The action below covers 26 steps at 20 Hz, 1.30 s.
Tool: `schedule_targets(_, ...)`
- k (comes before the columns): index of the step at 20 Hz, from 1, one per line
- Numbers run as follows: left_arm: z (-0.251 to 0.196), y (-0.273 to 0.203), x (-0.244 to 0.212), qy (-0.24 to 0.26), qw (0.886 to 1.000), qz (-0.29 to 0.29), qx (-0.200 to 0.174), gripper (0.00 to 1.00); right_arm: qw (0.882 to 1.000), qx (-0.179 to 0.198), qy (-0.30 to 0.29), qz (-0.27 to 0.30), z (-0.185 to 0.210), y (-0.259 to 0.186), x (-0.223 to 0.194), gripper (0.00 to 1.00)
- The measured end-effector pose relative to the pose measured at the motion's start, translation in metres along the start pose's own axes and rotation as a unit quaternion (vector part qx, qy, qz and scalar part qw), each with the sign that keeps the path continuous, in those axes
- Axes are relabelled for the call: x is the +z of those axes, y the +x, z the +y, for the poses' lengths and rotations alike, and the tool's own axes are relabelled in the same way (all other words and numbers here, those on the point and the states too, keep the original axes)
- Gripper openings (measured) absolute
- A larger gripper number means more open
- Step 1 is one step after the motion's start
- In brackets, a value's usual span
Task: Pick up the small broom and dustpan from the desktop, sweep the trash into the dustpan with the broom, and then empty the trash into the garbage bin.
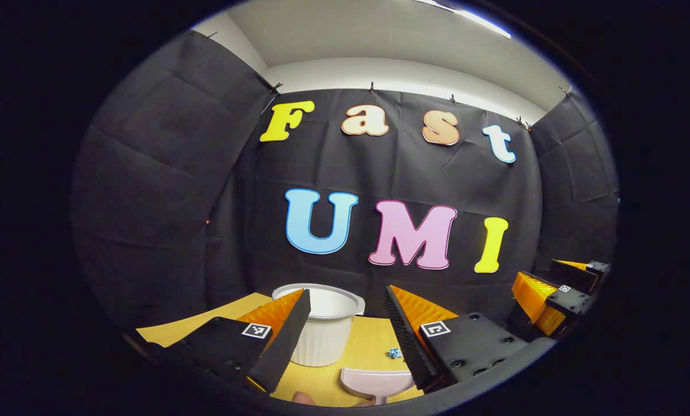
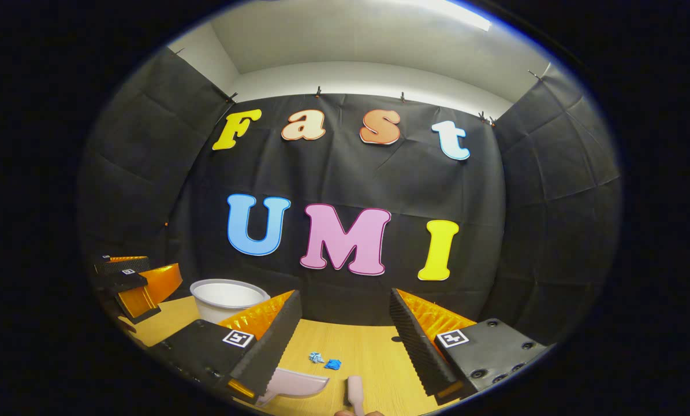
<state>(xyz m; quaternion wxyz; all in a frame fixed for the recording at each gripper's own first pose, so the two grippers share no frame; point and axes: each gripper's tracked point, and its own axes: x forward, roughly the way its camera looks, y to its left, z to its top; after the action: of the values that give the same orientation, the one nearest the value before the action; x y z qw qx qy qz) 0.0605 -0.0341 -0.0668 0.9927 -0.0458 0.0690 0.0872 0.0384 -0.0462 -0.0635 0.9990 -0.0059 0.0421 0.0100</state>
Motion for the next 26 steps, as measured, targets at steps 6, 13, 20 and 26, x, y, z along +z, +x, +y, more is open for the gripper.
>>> schedule_targets(6,-0.016,0.013,-0.043,0.086,0.995,0.040,-0.029,0.76,1.000,-0.012,0.016,0.019,-0.031,0.009,-0.018,0.98)
schedule_targets(13,-0.044,0.015,-0.145,0.069,0.973,0.204,-0.081,0.77,0.999,-0.023,-0.008,0.038,-0.064,0.019,-0.043,0.97)
schedule_targets(20,-0.054,-0.007,-0.290,0.088,0.877,0.468,-0.071,0.79,0.992,-0.005,0.043,0.122,-0.081,0.018,-0.103,0.98)
schedule_targets(26,-0.076,0.008,-0.337,0.066,0.824,0.560,-0.057,0.79,0.977,0.006,0.067,0.204,-0.103,0.020,-0.156,0.98)
